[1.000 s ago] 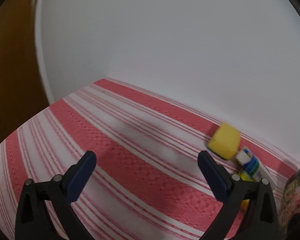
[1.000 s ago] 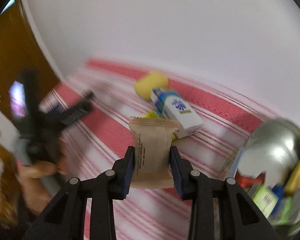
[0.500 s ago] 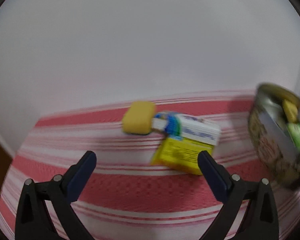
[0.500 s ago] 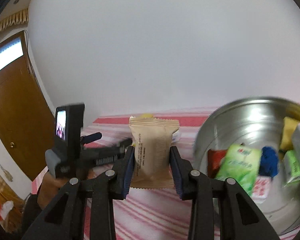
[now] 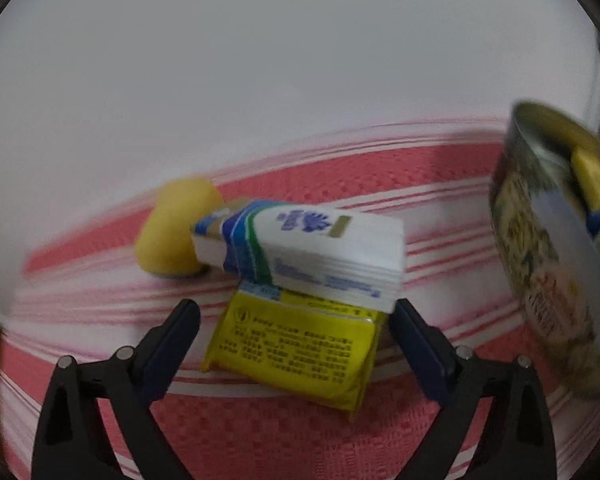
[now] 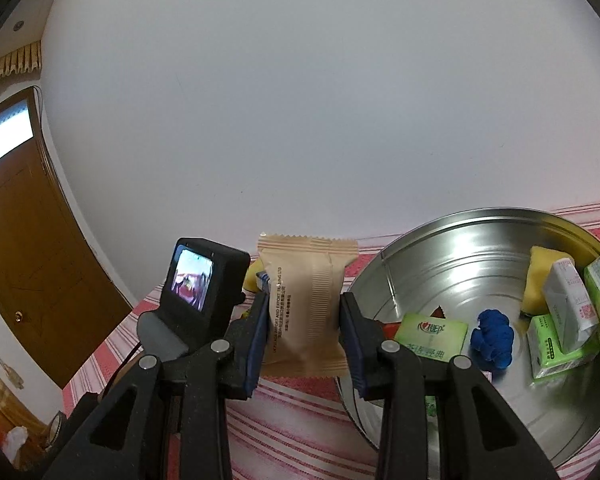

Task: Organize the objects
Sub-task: 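Grasp the yellow packet with the left gripper while the right gripper holds the snack, then carry the yellow packet and beige snack over the tin, then open both grippers to drop the yellow packet and beige snack into the tin, then move both grippers back to the yellow sponge and white Vinda tissue pack, then grasp the white Vinda tissue pack with the right gripper while the left gripper grasps the yellow sponge, then lift the yellow sponge and Vinda tissue pack and carry them over the tin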

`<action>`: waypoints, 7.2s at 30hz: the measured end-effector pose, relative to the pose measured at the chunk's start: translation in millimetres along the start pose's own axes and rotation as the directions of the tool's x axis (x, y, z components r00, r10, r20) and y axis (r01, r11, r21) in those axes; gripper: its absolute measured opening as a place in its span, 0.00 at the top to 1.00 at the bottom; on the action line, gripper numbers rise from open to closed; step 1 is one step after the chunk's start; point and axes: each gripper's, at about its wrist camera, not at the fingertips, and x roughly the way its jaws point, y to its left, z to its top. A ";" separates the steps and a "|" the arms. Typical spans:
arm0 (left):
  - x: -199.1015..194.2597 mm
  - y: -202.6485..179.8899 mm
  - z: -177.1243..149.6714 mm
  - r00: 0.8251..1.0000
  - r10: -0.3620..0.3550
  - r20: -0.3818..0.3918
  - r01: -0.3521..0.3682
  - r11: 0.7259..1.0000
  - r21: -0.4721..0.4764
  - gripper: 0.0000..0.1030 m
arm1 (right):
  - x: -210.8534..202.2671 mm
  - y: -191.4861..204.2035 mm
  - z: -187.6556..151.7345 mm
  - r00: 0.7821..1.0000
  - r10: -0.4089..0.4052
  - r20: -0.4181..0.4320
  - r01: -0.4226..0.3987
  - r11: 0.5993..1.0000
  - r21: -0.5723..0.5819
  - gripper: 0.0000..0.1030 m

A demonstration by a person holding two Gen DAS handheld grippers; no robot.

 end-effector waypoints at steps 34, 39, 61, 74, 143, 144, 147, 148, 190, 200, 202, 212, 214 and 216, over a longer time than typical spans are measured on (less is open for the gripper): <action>-169.2 -96.3 -30.7 0.877 -0.012 0.480 0.144 0.960 -0.239 0.29 | -55.5 -23.1 31.4 0.966 -0.161 0.202 0.188 0.975 -0.120 0.63; -158.2 -148.7 -4.2 0.874 -0.084 0.478 0.197 0.962 -0.191 0.29 | -76.1 -89.5 48.2 0.942 -0.256 0.216 0.268 0.963 -0.026 0.63; -127.2 -217.2 -6.9 0.922 -0.092 0.376 0.106 0.994 -0.019 0.29 | -27.0 -138.8 44.2 0.942 -0.334 0.029 0.333 0.942 0.034 0.63; -124.0 -227.7 -9.7 0.929 -0.063 0.364 0.068 0.998 0.001 0.29 | -30.2 -134.8 39.3 0.936 -0.351 0.017 0.352 0.936 -0.021 0.63; -68.9 96.6 -41.6 0.834 0.531 0.151 -0.380 0.750 -0.542 0.00 | 69.8 113.7 -19.8 0.966 -0.170 0.194 0.232 0.904 -0.358 0.12; -66.6 98.6 -41.8 0.834 0.534 0.139 -0.385 0.744 -0.546 0.00 | 88.4 116.4 -16.0 0.975 -0.175 0.136 0.214 0.901 -0.376 0.12; -59.0 103.8 -41.3 0.845 0.524 0.108 -0.387 0.738 -0.552 0.00 | 140.7 118.1 -9.0 0.981 -0.190 -0.034 0.162 0.905 -0.393 0.12; -57.2 105.9 -41.5 0.851 0.515 0.100 -0.380 0.736 -0.560 0.00 | 160.7 117.4 -6.8 0.974 -0.210 -0.090 0.158 0.904 -0.398 0.12; -52.9 63.9 -11.6 0.948 0.210 0.239 -0.109 0.921 -0.374 0.01 | 40.1 83.8 -19.4 1.000 0.023 0.002 -0.023 0.998 -0.061 0.48; 20.0 20.0 64.6 0.982 0.146 0.122 -0.131 0.983 -0.125 0.06 | 20.6 47.7 1.0 0.992 -0.085 0.091 0.083 0.996 0.024 0.47; 38.1 14.6 72.4 0.989 0.129 0.078 -0.120 0.986 -0.112 0.14 | 17.9 46.5 -0.7 0.991 -0.093 0.092 0.091 0.995 0.030 0.47; 30.3 43.7 70.4 0.990 0.071 0.118 -0.038 0.964 -0.262 0.44 | 13.6 55.8 -3.3 0.987 -0.119 0.105 0.120 0.993 0.000 0.47; 8.9 44.8 63.9 0.971 0.118 0.207 -0.053 0.954 -0.296 0.44 | 11.9 57.6 -3.4 0.983 -0.133 0.126 0.136 0.991 -0.012 0.47; -9.6 40.3 55.7 0.954 0.177 0.242 -0.088 0.936 -0.340 0.44 | 9.6 57.9 -2.7 0.977 -0.143 0.158 0.149 0.989 -0.027 0.47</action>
